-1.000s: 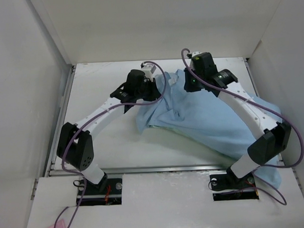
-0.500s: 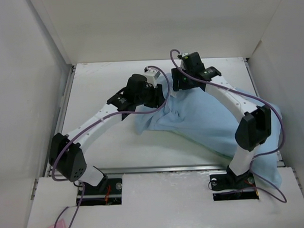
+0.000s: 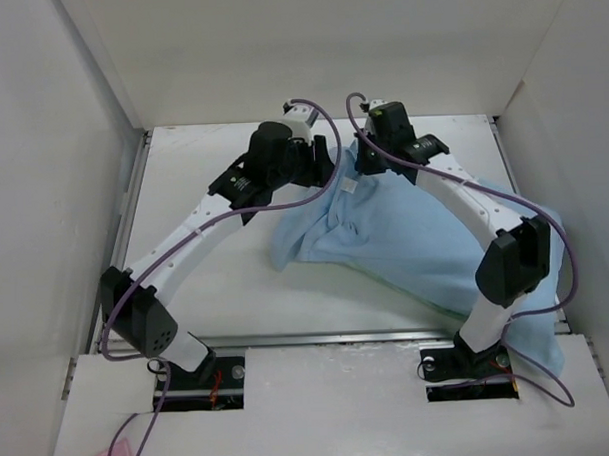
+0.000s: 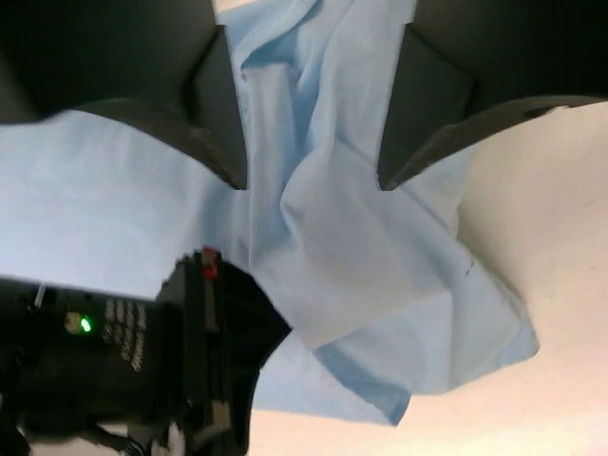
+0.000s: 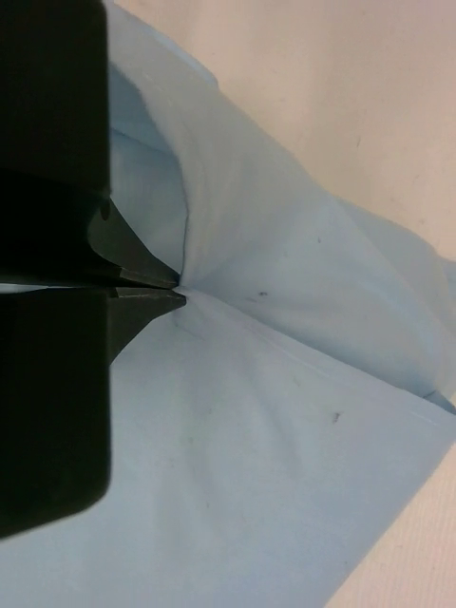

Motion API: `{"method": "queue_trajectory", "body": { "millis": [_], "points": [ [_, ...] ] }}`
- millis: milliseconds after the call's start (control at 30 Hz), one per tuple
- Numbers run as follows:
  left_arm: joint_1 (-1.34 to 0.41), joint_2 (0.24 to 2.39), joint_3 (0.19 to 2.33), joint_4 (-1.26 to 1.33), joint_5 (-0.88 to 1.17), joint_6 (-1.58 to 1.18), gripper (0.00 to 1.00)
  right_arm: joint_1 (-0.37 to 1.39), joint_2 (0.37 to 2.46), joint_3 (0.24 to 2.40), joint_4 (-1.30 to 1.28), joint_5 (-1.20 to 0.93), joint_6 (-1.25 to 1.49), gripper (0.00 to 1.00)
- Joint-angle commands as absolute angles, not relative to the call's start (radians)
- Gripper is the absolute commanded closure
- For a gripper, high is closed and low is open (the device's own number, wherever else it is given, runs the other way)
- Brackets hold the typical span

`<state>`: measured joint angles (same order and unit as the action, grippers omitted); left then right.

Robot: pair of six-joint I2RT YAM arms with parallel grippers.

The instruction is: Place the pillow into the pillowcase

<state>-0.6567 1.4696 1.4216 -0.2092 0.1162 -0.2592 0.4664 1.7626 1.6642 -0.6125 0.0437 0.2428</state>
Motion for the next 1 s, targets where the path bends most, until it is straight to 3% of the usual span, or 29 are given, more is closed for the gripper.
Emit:
{"method": "queue_trajectory", "body": {
  "millis": [0,33,167,367,533,633,667,700,767,800,967],
  "points": [
    [-0.655,1.571,1.491,-0.161,0.163,-0.247,0.51,0.471,1.661,1.64,-0.552,-0.004,0.245,1.0],
    [-0.655,1.598,1.526,-0.161,0.163,-0.247,0.68,0.471,1.643,1.631,-0.552,-0.005,0.245,1.0],
    [-0.655,1.745,1.597,-0.161,0.276,-0.247,1.0,0.471,1.528,1.603,-0.552,-0.044,0.226,1.0],
    [-0.686,1.894,1.595,-0.101,0.452,-0.265,1.0,0.471,1.465,1.627,-0.561,-0.196,0.177,1.0],
    [-0.709,1.922,1.556,-0.017,0.564,-0.265,1.0,0.45,1.545,1.677,-0.532,-0.483,0.149,1.0],
    [-0.709,1.91,1.508,-0.006,0.586,-0.287,1.0,0.437,1.603,1.701,-0.52,-0.5,0.161,1.0],
    [-0.709,1.863,1.487,-0.017,0.586,-0.287,0.98,0.428,1.617,1.71,-0.52,-0.473,0.161,1.0],
    [-0.709,1.826,1.458,-0.017,0.586,-0.287,0.88,0.417,1.644,1.71,-0.52,-0.472,0.161,1.0],
    [-0.683,1.689,1.364,-0.003,0.542,-0.307,0.25,0.408,1.666,1.71,-0.52,-0.485,0.161,1.0],
    [-0.67,1.643,1.341,-0.003,0.511,-0.307,0.0,0.408,1.666,1.71,-0.509,-0.494,0.17,1.0],
    [-0.591,1.448,1.325,-0.115,0.216,-0.342,0.0,0.408,1.646,1.657,-0.468,-0.494,0.17,1.0]
  ]
}}
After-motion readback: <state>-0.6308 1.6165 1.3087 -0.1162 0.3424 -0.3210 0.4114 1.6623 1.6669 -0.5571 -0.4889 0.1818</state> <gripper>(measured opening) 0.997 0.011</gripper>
